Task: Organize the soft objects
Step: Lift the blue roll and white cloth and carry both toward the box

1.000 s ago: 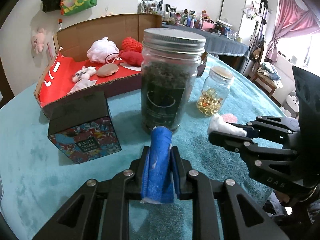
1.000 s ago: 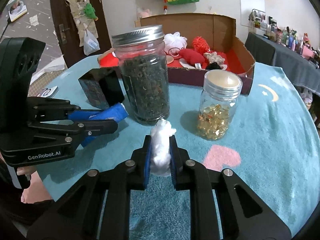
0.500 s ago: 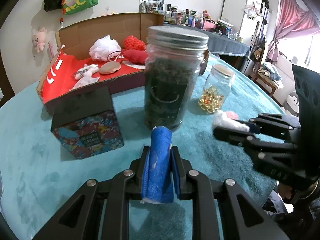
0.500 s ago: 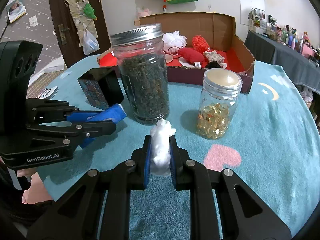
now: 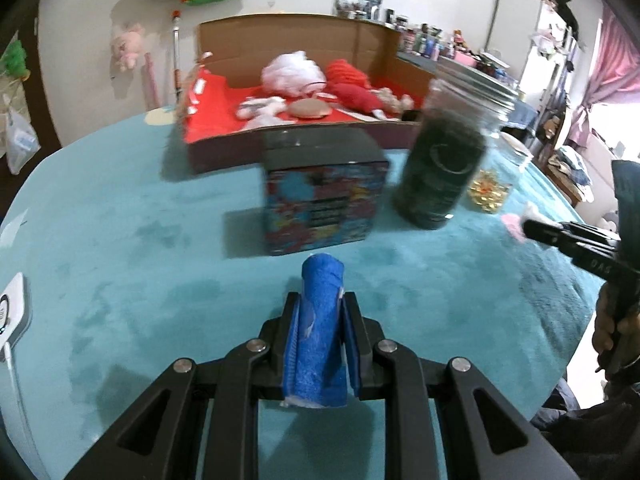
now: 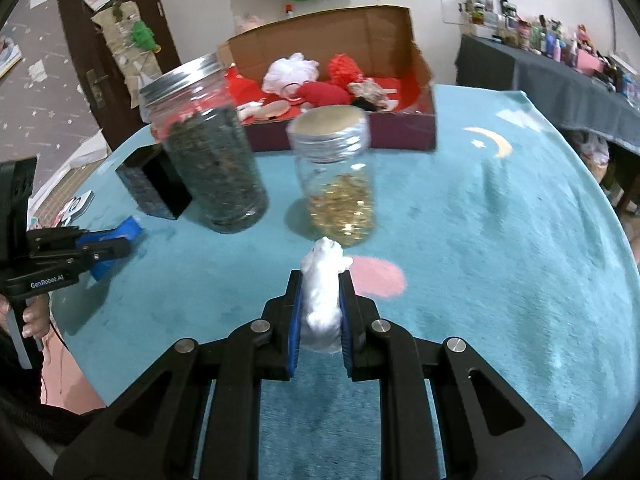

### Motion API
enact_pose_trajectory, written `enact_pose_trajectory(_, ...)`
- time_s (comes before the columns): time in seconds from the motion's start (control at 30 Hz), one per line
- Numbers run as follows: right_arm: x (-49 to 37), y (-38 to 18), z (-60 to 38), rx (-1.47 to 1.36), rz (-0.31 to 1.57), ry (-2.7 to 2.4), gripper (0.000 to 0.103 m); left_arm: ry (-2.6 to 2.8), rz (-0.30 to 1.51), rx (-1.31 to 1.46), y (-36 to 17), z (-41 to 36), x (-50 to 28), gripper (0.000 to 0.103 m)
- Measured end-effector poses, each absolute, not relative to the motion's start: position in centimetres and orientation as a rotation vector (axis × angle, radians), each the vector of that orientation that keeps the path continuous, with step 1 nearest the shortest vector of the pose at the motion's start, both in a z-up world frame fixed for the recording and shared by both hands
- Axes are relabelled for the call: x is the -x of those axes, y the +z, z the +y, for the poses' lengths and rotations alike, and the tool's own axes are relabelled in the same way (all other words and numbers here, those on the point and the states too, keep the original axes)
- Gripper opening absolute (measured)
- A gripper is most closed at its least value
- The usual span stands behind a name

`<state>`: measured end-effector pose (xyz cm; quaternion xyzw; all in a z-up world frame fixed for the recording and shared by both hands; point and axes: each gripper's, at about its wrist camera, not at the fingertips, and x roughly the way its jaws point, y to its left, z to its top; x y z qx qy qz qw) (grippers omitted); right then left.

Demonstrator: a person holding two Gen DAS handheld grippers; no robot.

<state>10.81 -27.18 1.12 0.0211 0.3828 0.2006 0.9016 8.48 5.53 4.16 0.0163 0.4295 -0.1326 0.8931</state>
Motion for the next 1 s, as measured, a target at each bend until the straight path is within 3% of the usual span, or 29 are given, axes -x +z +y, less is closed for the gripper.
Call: enact_pose_trajectory(1.0,-21.9,3.4,-31.2,-0.070,0.809,0.578,0.015,-0.435,0.796,-0.022,5.1,12.0,-17.7,0.021)
